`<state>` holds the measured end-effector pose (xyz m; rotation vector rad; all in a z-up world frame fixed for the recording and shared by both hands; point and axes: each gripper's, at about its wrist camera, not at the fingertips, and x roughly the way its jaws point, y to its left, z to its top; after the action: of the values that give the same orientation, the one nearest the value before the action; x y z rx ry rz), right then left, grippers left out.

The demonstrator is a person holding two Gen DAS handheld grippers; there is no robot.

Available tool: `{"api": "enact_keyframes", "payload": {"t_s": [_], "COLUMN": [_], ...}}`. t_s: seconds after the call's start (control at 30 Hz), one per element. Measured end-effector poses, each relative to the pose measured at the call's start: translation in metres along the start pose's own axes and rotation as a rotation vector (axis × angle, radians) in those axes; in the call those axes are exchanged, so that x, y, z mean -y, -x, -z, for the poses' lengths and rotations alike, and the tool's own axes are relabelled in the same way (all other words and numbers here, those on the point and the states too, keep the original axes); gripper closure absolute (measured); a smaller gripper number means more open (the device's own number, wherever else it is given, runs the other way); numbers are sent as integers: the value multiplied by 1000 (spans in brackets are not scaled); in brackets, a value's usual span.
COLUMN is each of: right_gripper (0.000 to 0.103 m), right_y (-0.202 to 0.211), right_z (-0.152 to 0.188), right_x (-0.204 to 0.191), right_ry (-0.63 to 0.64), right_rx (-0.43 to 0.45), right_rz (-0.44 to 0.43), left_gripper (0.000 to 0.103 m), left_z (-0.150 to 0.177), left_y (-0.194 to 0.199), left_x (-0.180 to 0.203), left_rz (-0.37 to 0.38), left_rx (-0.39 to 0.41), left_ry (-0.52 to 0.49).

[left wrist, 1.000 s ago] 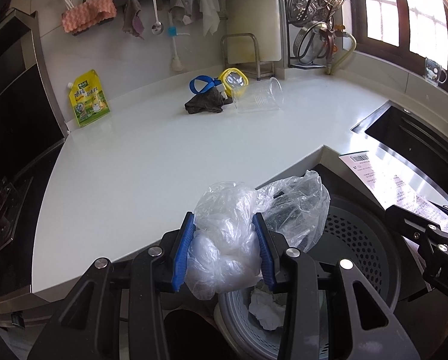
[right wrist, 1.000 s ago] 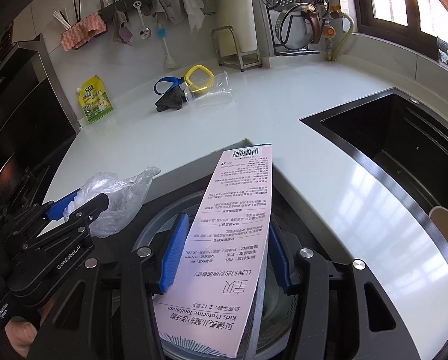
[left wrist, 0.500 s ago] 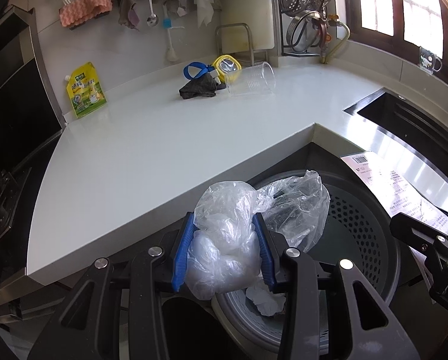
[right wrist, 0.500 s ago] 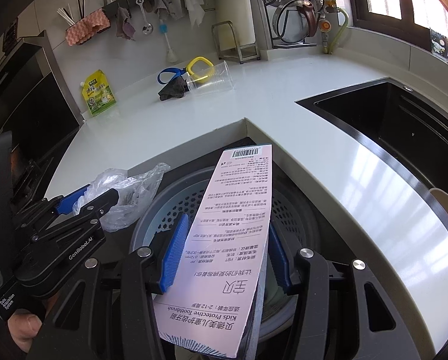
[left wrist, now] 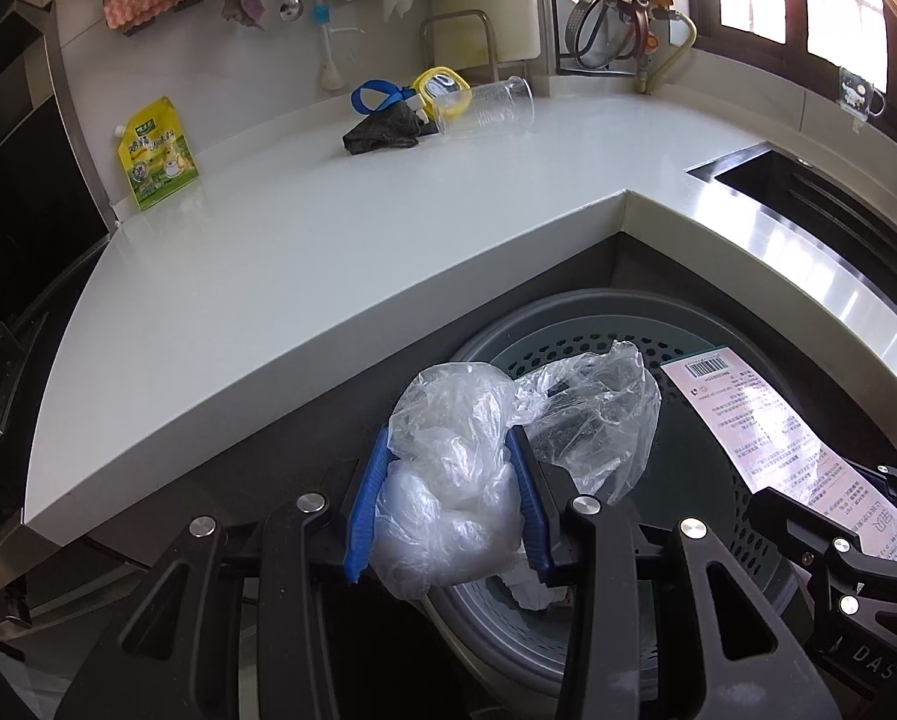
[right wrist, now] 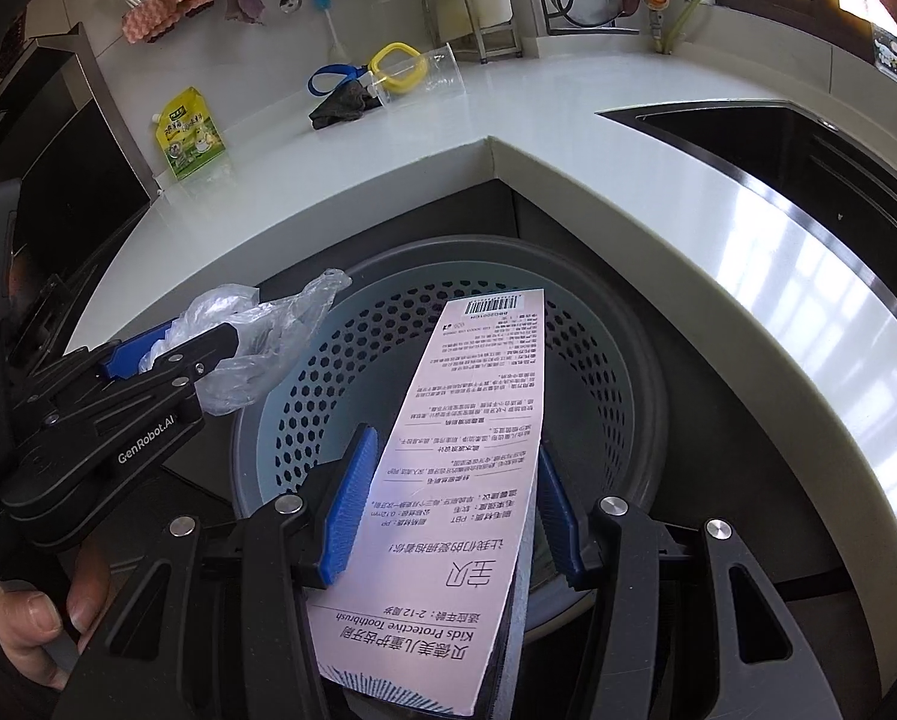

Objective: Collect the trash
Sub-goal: 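Carry the pink sleeve and plastic bag over the grey trash bin with both tools, then open both tools to drop the sleeve and bag into the bin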

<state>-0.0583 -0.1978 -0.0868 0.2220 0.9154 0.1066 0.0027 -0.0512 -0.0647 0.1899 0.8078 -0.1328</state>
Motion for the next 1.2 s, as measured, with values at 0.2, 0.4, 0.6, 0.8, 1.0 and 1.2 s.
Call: {"api": "enact_keyframes", "payload": {"t_s": [0.2, 0.4, 0.6, 0.8, 1.0, 1.2], "right_gripper": [53, 53, 53, 53, 53, 53], "right_y": [-9, -16, -25, -29, -33, -36], "right_z": [3, 3, 3, 3, 4, 2], "right_x": [1, 5, 6, 4, 2, 5], "right_ry": [-4, -8, -2, 13, 29, 21], "right_rx": [-23, -37, -46, -39, -46, -54], "right_rz": [-3, 6, 31, 71, 90, 94], "left_gripper": [64, 64, 64, 63, 61, 57], "left_z": [3, 7, 8, 10, 11, 11], "left_y": [-8, -16, -25, -32, -37, -39], "left_x": [2, 5, 4, 6, 9, 8], "left_rz": [1, 3, 1, -8, -8, -4], "left_rx": [-25, -50, -73, -93, -110, -121], "left_ry": [-5, -7, -5, -4, -9, 1]}}
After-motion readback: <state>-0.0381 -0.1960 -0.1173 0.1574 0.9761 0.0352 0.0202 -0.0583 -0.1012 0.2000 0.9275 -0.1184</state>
